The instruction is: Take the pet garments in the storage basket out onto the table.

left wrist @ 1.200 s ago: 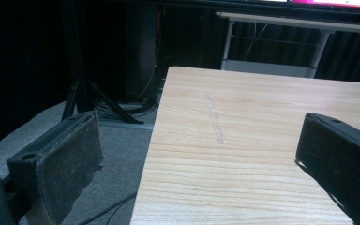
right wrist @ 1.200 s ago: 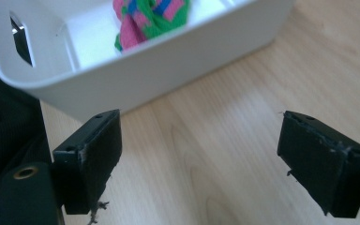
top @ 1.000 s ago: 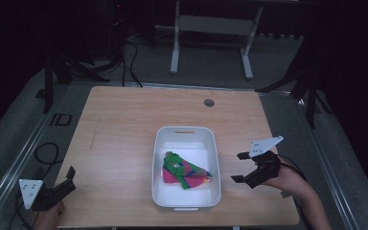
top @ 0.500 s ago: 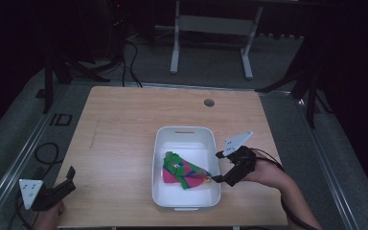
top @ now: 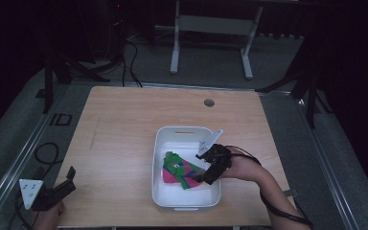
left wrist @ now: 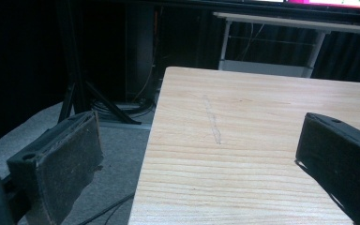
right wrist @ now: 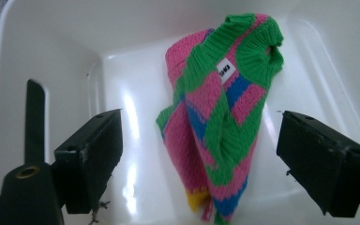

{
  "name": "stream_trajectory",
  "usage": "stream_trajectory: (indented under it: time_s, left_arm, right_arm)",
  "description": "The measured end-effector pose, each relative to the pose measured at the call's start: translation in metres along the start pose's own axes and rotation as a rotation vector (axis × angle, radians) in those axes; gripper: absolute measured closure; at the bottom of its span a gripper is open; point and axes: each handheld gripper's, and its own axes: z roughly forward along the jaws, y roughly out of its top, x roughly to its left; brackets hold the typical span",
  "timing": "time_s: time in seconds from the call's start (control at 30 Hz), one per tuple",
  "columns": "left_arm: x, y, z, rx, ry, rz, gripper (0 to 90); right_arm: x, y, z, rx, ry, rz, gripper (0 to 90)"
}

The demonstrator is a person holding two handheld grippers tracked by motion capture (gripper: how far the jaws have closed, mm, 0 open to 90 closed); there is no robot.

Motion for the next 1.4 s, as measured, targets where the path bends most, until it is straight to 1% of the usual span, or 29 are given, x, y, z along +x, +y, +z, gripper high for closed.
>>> stream_trajectory:
  time_s: [0.07, 0.1, 0.2, 0.47, 0.53, 0.63, 0.7, 0.73, 0.8, 0.87, 0.93, 0.97, 1.0, 1.03, 1.1, 1.13, 1.17, 1.2, 1.33, 1.37, 1.4]
  left_arm:
    - [0.000, 0.000, 0.000, 0.000, -0.001, -0.001, 1.2]
    - [0.000, 0.000, 0.000, 0.000, -0.001, -0.001, 1.2]
    - [0.000, 0.000, 0.000, 0.002, -0.003, -0.003, 1.2]
    - [0.001, 0.000, 0.000, 0.000, -0.007, -0.003, 1.2]
    - [0.001, 0.000, 0.000, 0.000, -0.008, -0.002, 1.2]
    - [0.001, 0.000, 0.000, 0.000, -0.010, -0.002, 1.2]
    - [0.001, 0.000, 0.000, 0.001, -0.010, -0.002, 1.2]
    - [0.001, 0.000, 0.000, 0.000, -0.011, -0.003, 1.2]
    - [0.001, 0.000, 0.000, 0.001, -0.011, -0.003, 1.2]
    - [0.001, 0.000, 0.000, 0.001, -0.011, -0.003, 1.2]
    - [0.001, 0.000, 0.000, 0.001, -0.011, -0.003, 1.2]
    - [0.001, 0.000, 0.000, 0.000, -0.011, -0.003, 1.2]
    - [0.001, 0.000, 0.000, 0.001, -0.010, -0.003, 1.2]
    - [0.001, 0.000, 0.000, 0.001, -0.010, -0.002, 1.2]
    - [0.001, 0.000, 0.000, 0.001, -0.009, -0.003, 1.2]
    - [0.001, 0.000, 0.000, 0.001, -0.009, -0.003, 1.2]
    - [0.001, 0.000, 0.000, 0.001, -0.009, -0.004, 1.2]
    - [0.001, 0.000, 0.000, 0.002, -0.009, -0.003, 1.2]
    - [0.001, 0.000, 0.000, 0.003, -0.008, -0.004, 1.2]
    - [0.001, 0.000, 0.000, 0.003, -0.008, -0.003, 1.2]
    - [0.001, 0.000, 0.000, 0.002, -0.007, -0.003, 1.2]
  right_arm:
    - [-0.001, 0.005, 0.007, 0.020, 0.005, -0.010, 16.2]
    - [-0.001, 0.005, 0.007, 0.020, 0.005, -0.010, 16.2]
    - [-0.001, 0.012, 0.017, 0.037, 0.014, -0.021, 16.2]
    - [-0.001, 0.034, 0.046, 0.110, 0.014, -0.053, 16.2]
    - [-0.001, 0.038, 0.052, 0.124, 0.012, -0.054, 19.1]
    - [-0.001, 0.042, 0.063, 0.158, -0.006, -0.054, 20.6]
    - [-0.002, 0.043, 0.070, 0.193, -0.022, -0.062, 22.2]
    - [-0.002, 0.043, 0.073, 0.210, -0.026, -0.060, 22.5]
    - [-0.001, 0.044, 0.077, 0.227, -0.030, -0.068, 26.1]
    - [0.001, 0.043, 0.084, 0.261, -0.034, -0.078, 28.0]
    - [0.004, 0.042, 0.090, 0.298, -0.059, -0.099, 34.5]
    - [0.005, 0.042, 0.093, 0.319, -0.081, -0.109, 35.1]
    - [0.007, 0.042, 0.096, 0.330, -0.098, -0.125, 39.6]
    - [0.009, 0.041, 0.097, 0.333, -0.129, -0.148, 47.4]
    - [0.010, 0.042, 0.095, 0.328, -0.145, -0.156, 62.9]
    - [0.010, 0.042, 0.095, 0.328, -0.145, -0.156, 62.9]
    - [0.010, 0.042, 0.090, 0.318, -0.152, -0.151, 74.1]
    - [0.010, 0.042, 0.088, 0.312, -0.153, -0.161, 74.8]
    - [0.013, 0.047, 0.071, 0.260, -0.151, -0.154, 75.8]
    - [0.014, 0.049, 0.066, 0.252, -0.146, -0.158, 75.8]
    - [0.014, 0.051, 0.061, 0.240, -0.154, -0.163, 75.8]
